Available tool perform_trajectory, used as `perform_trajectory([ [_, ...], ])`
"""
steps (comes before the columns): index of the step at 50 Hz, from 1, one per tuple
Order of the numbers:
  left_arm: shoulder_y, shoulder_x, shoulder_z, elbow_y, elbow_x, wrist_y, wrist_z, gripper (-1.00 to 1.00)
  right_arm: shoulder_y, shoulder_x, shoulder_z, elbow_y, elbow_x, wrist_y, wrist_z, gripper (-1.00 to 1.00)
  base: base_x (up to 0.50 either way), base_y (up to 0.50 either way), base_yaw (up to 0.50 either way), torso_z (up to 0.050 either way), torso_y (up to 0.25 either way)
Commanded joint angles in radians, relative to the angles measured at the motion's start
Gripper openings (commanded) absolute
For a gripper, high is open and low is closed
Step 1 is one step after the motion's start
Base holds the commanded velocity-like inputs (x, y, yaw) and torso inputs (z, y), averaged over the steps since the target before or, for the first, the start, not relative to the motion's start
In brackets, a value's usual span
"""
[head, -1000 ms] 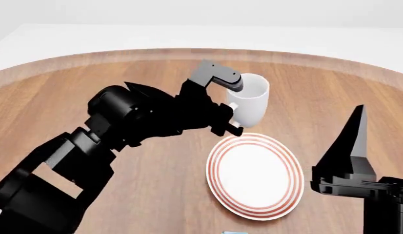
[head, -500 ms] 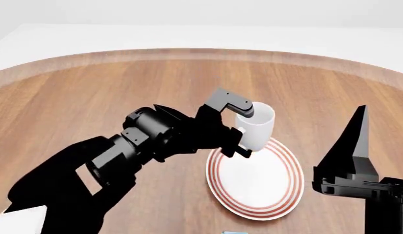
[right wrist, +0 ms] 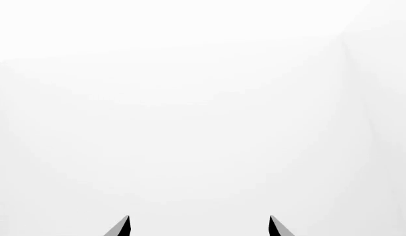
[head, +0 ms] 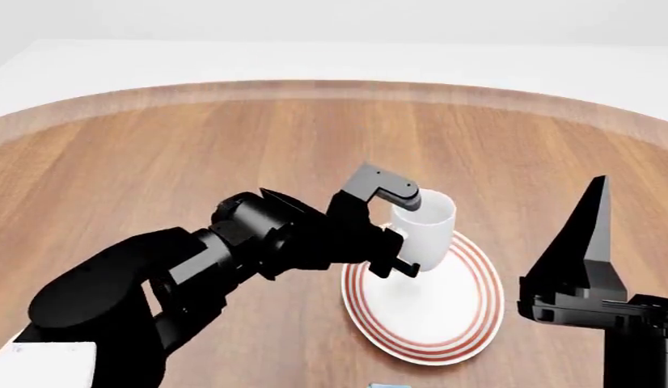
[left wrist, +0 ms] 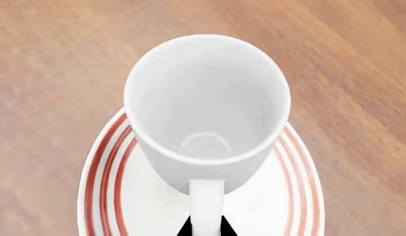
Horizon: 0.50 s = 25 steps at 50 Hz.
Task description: Pick up the white mug and put it on the plate, and put the chocolate pudding to the right of the plate.
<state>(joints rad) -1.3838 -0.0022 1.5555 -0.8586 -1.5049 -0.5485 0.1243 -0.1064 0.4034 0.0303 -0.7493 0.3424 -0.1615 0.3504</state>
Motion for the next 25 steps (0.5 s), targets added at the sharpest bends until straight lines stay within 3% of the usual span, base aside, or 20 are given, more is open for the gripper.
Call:
perform_trajectory([
  [1,0.006,0.002,0.013,0.005,-0.047,0.004,-0.009,-1.00,0.002,0.001,-0.001,0.006,0.003,-0.004,0.002,1.00,0.00,0.00,0.00,0.000,0.000],
  [25,0.040,0.002,0.012,0.046,0.004,-0.011,-0.047,-1.00,-0.003,0.009,0.004,0.005,0.016,-0.011,0.008,1.00,0.00,0.00,0.00,0.000,0.001],
])
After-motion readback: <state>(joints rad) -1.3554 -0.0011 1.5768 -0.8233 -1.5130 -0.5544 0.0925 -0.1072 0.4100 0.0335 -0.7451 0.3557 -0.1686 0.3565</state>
